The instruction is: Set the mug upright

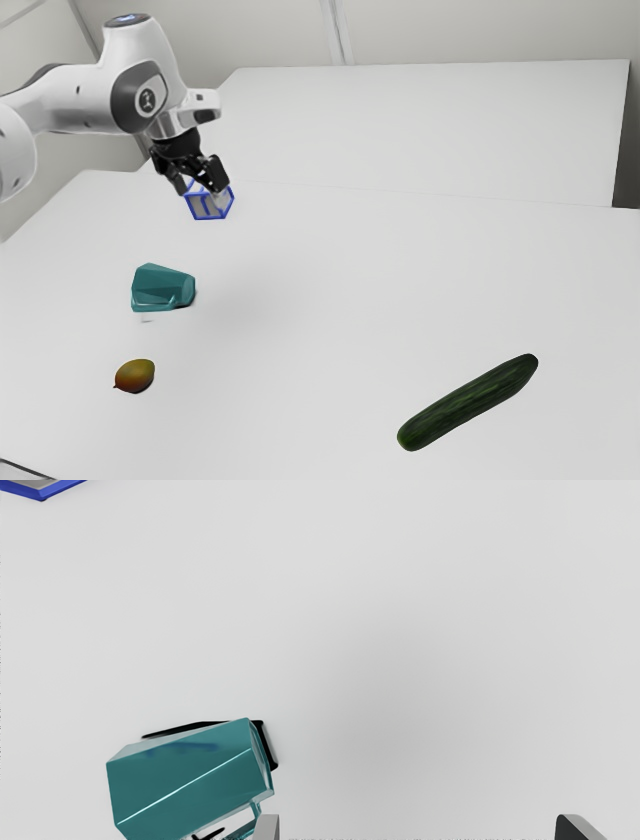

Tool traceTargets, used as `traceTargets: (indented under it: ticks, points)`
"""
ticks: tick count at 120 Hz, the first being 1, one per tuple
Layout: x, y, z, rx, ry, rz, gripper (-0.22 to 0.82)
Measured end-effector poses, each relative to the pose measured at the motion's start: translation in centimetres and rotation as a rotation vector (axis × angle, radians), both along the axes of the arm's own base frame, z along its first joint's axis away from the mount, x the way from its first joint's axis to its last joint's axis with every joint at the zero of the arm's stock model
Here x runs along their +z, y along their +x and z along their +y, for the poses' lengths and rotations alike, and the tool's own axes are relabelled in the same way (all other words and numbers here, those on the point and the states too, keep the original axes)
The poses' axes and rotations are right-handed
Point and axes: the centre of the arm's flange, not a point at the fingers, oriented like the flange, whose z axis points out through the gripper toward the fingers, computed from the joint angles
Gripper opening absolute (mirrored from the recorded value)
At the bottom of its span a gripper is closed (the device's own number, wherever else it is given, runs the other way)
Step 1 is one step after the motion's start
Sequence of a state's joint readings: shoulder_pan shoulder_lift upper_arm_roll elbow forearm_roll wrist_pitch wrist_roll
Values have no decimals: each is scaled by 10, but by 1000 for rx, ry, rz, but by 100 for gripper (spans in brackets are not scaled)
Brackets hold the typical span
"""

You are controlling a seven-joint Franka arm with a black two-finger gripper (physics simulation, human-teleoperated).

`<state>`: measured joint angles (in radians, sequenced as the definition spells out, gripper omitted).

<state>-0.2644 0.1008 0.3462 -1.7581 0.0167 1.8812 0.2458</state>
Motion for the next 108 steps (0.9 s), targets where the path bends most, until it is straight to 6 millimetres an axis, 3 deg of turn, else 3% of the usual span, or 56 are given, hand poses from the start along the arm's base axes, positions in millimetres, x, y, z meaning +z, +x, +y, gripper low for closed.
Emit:
traceTargets:
  ticks: [23, 48, 63, 81, 108]
  points:
    - [9, -14, 23, 36, -23, -18, 60]
    - [1, -36, 125, 187, -149, -39, 60]
    - [-21, -44, 175, 223, -203, -14, 60]
    - [-52, -31, 195, 182, -247, 38, 60]
    - [-107, -42, 238, 169, -344, 110, 60]
